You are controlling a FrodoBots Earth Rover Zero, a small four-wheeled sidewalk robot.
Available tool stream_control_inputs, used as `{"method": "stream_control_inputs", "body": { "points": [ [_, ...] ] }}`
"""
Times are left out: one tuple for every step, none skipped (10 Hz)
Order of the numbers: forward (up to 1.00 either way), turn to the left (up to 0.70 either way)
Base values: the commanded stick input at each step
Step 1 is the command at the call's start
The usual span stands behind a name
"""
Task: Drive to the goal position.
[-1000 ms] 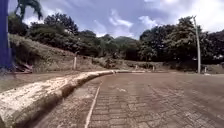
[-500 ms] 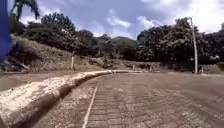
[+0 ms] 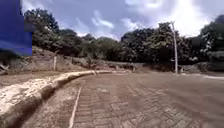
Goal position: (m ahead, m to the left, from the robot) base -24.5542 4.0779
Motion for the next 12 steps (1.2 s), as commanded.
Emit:
{"method": "stream_control_inputs", "body": {
  "points": [
    [0.0,-0.45],
    [0.0,-0.45],
    [0.0,-0.45],
    [0.0,-0.45],
    [0.0,-0.45],
    [0.0,-0.45],
    [0.0,-0.45],
    [0.0,-0.45],
    [0.0,-0.45],
    [0.0,-0.45],
    [0.0,-0.45],
    [0.0,-0.45]
  ]
}}
